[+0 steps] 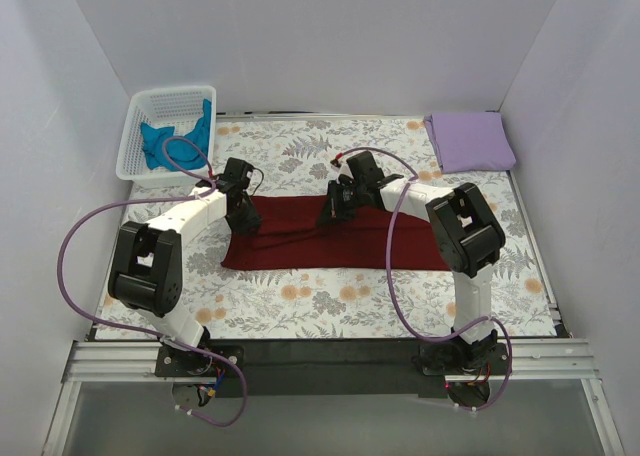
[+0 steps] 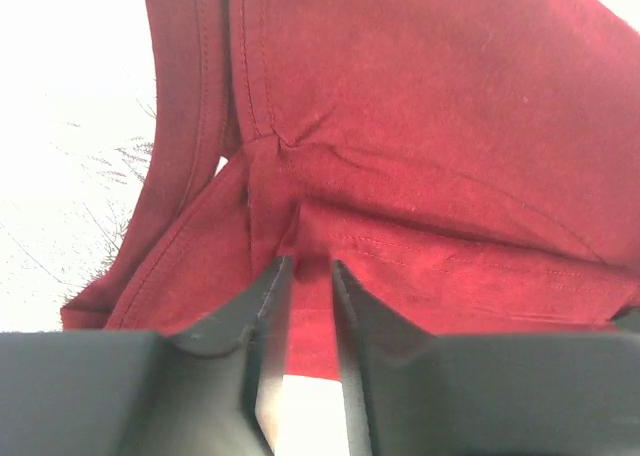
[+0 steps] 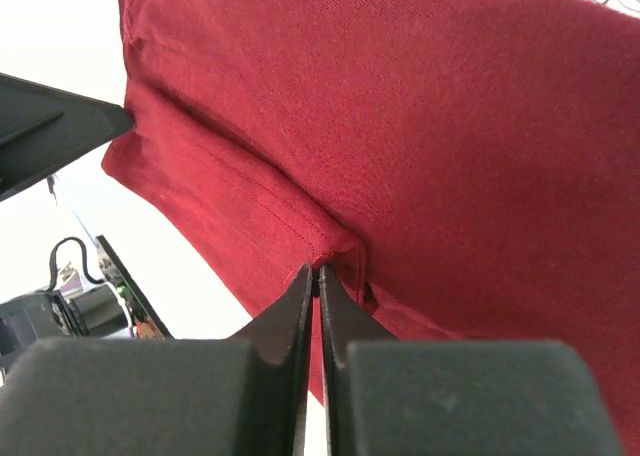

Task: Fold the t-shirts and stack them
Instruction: Fold the tshirt

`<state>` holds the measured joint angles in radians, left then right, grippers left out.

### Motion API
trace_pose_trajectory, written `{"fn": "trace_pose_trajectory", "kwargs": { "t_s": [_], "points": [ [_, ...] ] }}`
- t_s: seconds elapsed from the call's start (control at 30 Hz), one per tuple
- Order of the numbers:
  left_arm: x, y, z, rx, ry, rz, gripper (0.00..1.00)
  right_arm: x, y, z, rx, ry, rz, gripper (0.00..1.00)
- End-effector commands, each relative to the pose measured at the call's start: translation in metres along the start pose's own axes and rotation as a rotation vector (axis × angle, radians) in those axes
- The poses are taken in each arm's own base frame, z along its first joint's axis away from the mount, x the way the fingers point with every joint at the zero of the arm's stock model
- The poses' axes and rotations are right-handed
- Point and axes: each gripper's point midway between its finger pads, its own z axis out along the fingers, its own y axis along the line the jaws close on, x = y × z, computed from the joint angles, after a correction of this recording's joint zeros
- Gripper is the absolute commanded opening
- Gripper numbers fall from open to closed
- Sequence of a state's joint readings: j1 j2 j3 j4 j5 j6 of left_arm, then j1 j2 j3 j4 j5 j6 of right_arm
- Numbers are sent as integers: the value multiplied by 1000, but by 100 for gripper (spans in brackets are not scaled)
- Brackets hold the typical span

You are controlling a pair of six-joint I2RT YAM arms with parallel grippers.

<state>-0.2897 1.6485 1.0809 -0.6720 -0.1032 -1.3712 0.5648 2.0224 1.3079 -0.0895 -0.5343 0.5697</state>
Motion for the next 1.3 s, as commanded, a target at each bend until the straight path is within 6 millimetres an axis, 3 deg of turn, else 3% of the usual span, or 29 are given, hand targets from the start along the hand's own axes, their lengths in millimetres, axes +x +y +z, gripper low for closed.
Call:
{"fn": "trace_pose_trajectory", "kwargs": {
  "t_s": [0.0,0.13,0.27,0.37,0.5,0.67,0.83,0.93,1.0,1.03,1.1,1.17,1.23,1.27],
  "points": [
    [-25,-8,-9,14,-87,12,23,-16,6,-1,-6,-28,-32,9],
    [-42,-15,-26,48,-159,7,45,-28,13,-10,9,-78,-79,18],
    [-50,-23,-49,112,-211,-1,57,-41,23,-27,51,-156,-181,27],
    [-47,-22,-65,159,-243,-2,58,-47,27,-40,102,-210,-272,35],
    [-30,-20,-74,208,-237,11,58,-43,40,-48,107,-229,-381,38],
    [3,-20,-68,246,-192,30,57,-24,67,-31,70,-188,-489,37],
    [17,-14,-59,240,-158,21,51,-1,77,-3,13,-103,-466,33],
    [21,-13,-60,248,-153,3,51,6,63,-2,44,-91,-435,32],
    [21,-10,-64,248,-163,-18,51,5,58,-16,44,-102,-419,33],
    [26,-5,-62,238,-155,-39,51,16,43,-20,63,-81,-392,33],
    [31,2,-63,228,-158,-65,51,12,28,-46,91,-121,-360,34],
    [41,16,-53,184,-136,-98,51,31,-4,-60,145,-105,-308,36],
    [48,30,-44,144,-109,-125,50,27,-24,-89,201,-157,-280,37],
    [51,36,-41,125,-97,-133,49,45,-45,-94,242,-133,-247,37]
  ]
}}
